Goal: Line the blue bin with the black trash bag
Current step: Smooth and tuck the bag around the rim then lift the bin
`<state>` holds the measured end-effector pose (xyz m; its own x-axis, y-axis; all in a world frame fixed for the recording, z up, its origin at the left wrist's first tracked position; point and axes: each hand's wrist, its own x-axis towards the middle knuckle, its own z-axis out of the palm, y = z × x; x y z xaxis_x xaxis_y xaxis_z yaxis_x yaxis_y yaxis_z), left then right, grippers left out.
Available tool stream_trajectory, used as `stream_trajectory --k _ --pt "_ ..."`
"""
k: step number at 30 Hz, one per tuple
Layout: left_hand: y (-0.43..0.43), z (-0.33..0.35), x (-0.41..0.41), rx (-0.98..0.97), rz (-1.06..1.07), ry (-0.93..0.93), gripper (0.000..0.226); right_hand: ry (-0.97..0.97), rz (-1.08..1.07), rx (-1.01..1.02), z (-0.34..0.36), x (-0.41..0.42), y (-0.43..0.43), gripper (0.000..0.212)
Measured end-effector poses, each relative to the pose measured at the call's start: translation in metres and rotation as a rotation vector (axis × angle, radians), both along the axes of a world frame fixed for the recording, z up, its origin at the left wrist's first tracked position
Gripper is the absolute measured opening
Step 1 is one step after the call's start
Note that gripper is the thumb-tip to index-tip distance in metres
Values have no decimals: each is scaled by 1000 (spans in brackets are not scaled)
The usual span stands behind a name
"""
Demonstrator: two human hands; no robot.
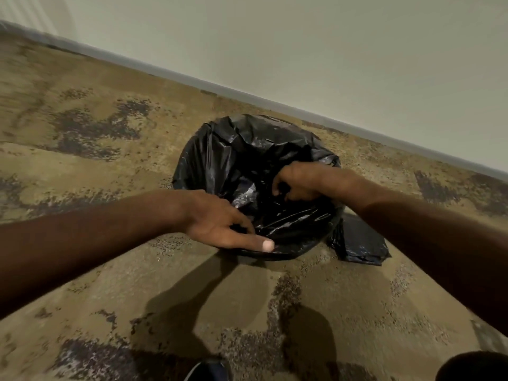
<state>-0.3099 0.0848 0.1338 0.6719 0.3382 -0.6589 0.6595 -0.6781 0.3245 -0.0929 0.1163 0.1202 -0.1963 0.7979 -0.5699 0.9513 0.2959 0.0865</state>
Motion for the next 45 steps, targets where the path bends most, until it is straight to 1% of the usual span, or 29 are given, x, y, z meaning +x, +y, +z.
stream_trajectory --k 2,5,6,8,10,12,13,14,16,17,18,19,20,21,22,23,25,26,28,29,30,32,33,36,39,41,42,44,45 --pt "4 5 6 -30 26 40 103 92 -28 71 27 -6 4 22" --pt "8 8 20 -73 58 85 105 326 -122 -60 50 -19 13 21" --pt "11 8 23 -80 73 95 104 362 -103 -19 48 -26 19 21" --pt "18 8 29 -77 98 106 103 336 -43 93 28 -34 30 35" --pt "28 8 33 -51 101 85 100 285 -36 36 -2 -34 30 47" --pt "39 9 32 10 92 -10 86 315 -70 -28 -33 -25 27 44" --pt "45 11 29 54 90 -101 74 385 -139 -38 -46 -19 25 40" --pt "51 12 26 105 95 -217 60 382 -155 -15 -55 -16 23 36" --pt "63 11 18 181 147 -444 32 291 -68 22 -68 -10 22 33" --pt "68 9 14 208 191 -532 22 253 13 71 -72 -9 21 30" --pt "72 7 10 245 236 -606 18 266 49 144 -72 -11 17 25" --pt "77 4 5 298 277 -667 16 271 30 177 -69 -18 16 23" --pt "80 1 0 371 310 -710 16 251 59 135 -63 -17 12 28" --pt "84 -2 -5 461 337 -733 17 179 137 72 -55 -19 14 36" --pt "87 -4 -10 548 372 -740 19 151 115 5 -52 -21 15 43" --pt "90 -6 -15 613 423 -735 22 167 14 -52 -46 -27 18 48" --pt "98 -7 -23 648 569 -689 33 223 -77 0 -22 -37 17 46" --pt "101 -7 -27 612 655 -659 39 283 -110 51 -10 -35 10 42" --pt "106 -6 -35 432 834 -645 43 472 -152 143 6 -31 -17 41" --pt "107 -6 -37 303 909 -664 40 583 -181 119 12 -32 -36 48" --pt "108 -6 -39 188 960 -678 36 642 -204 41 17 -38 -55 58" --pt "112 -6 -41 77 992 -667 29 638 -216 -100 16 -53 -85 79" --pt "113 -6 -41 52 1009 -659 27 619 -209 -129 11 -58 -96 84" --pt "115 -4 -39 -25 1072 -641 26 626 -200 -102 6 -63 -111 88" --pt "115 -4 -39 -70 1093 -614 26 688 -184 62 14 -58 -116 82" --pt "115 -3 -41 -105 1116 -611 32 760 -203 269 24 -44 -120 75" --pt "116 -2 -43 -117 1126 -610 36 788 -238 376 28 -31 -121 66" --pt "118 0 -50 -92 1132 -592 37 867 -382 560 35 4 -123 44" --pt "119 1 -55 -83 1136 -581 32 933 -514 619 36 24 -126 35"
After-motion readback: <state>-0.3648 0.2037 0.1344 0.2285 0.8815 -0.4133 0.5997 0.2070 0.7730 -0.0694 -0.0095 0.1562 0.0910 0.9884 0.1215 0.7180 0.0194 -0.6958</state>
